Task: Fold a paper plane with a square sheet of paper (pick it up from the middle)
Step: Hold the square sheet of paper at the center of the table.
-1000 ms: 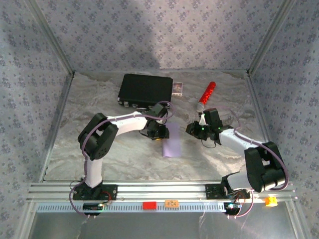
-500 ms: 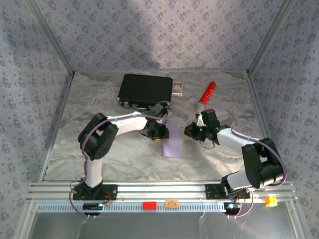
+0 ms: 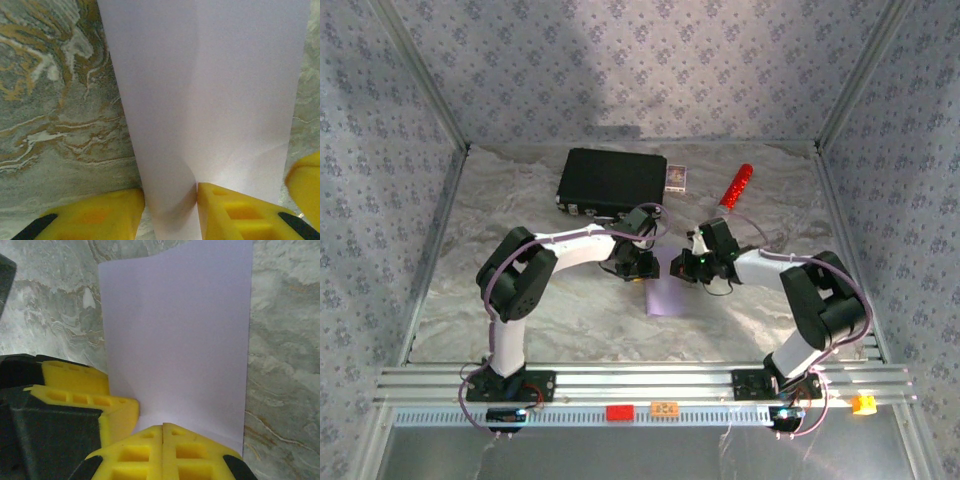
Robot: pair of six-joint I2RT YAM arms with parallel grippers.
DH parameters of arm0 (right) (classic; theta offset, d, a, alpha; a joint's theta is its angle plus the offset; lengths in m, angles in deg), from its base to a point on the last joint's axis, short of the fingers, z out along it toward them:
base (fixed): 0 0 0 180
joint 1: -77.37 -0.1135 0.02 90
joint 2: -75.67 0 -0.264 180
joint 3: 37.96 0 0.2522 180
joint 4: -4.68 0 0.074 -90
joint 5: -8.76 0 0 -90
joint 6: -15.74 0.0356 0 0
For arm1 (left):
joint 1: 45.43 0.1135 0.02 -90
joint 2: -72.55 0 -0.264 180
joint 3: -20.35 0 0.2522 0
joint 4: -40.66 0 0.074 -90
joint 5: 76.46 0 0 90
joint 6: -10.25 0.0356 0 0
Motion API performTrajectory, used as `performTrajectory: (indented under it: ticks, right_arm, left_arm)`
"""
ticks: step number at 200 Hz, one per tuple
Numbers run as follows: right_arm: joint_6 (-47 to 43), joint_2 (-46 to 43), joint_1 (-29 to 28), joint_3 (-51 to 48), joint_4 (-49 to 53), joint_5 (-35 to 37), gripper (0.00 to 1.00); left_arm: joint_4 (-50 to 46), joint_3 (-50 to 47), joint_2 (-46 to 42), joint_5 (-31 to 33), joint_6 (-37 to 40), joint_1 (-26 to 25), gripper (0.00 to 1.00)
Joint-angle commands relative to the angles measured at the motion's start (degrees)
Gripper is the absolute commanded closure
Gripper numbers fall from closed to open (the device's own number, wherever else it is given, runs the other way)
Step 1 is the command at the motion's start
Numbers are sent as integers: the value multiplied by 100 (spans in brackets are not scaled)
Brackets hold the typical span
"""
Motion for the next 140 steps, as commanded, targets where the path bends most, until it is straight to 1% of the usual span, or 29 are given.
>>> performTrajectory:
  ticks: [1,75,114,140]
  right_arm:
    - [68,185,-61,163,-8,-118,96]
    - [-21,337,-104,53,65,-119,96]
    - [-301,396,-101,-30,432,249,95]
    - [-345,537,-103,-121,546,360,96]
  left_arm:
    - [-252,-228,412,997,105,223,63]
    - [-237,-244,422,995,90,221,63]
    - [-228,-235,423,989,90,226,63]
    - [-205,-224,405,954,78,217,63]
